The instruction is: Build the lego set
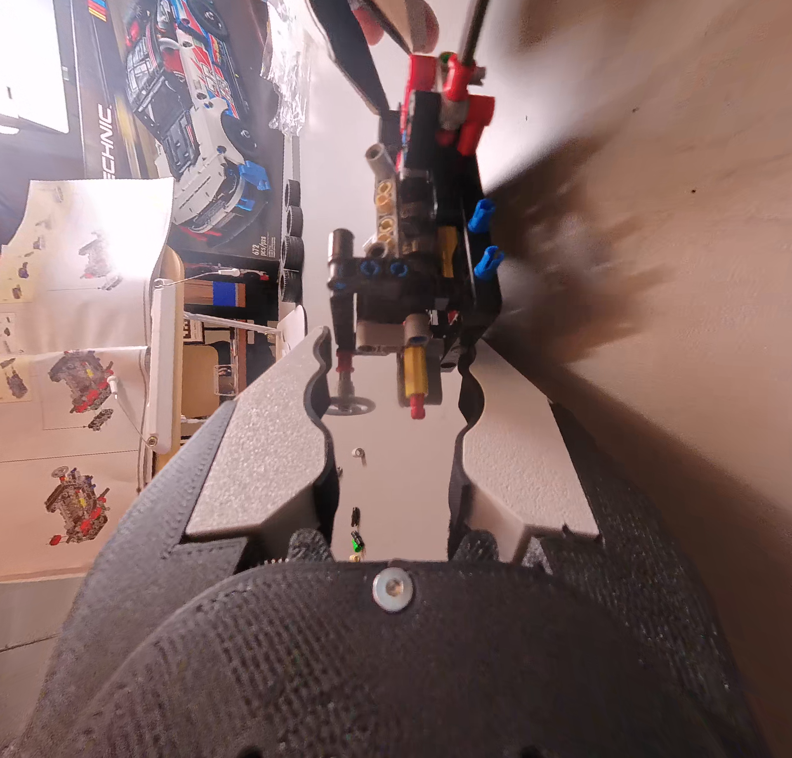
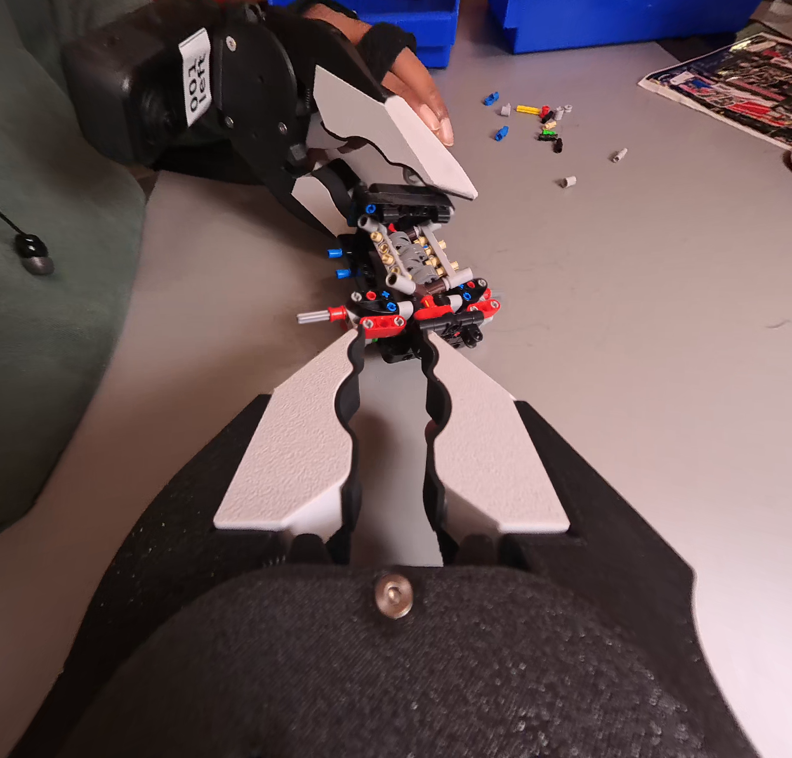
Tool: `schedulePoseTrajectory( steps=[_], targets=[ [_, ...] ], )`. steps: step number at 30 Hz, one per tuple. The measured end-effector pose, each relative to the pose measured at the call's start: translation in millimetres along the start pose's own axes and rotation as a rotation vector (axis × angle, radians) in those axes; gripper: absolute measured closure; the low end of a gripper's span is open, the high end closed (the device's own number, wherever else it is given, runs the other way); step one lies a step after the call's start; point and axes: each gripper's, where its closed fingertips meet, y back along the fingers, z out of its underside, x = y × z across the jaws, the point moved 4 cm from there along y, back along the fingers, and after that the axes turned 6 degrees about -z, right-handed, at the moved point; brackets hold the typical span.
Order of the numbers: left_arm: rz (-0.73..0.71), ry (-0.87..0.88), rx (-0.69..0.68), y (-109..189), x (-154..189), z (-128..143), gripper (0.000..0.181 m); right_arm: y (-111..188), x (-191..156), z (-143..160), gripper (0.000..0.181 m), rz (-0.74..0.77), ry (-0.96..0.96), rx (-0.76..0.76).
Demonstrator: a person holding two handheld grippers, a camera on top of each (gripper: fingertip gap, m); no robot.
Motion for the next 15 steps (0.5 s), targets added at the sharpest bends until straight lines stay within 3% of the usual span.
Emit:
schedulePoseTrajectory(
  steps=[5,9,15],
  targets=[
    [0.07,0.115,0.01,4.4,-2.0,2.3,0.116,-3.2,1.5,5.0,0.163,0.032,0.015,-0.038],
    [0.268,0.391,0.057,11.2,-0.4,5.4,0.102,-8.1,0.7,8.7,0.165,0.045,0.025,-0.068],
    [0.56,0.726,0.157,19.5,8.7,-0.2,0.096,-12.7,-1.1,9.6,0.159,0.041,0.017,-0.084]
  ],
)
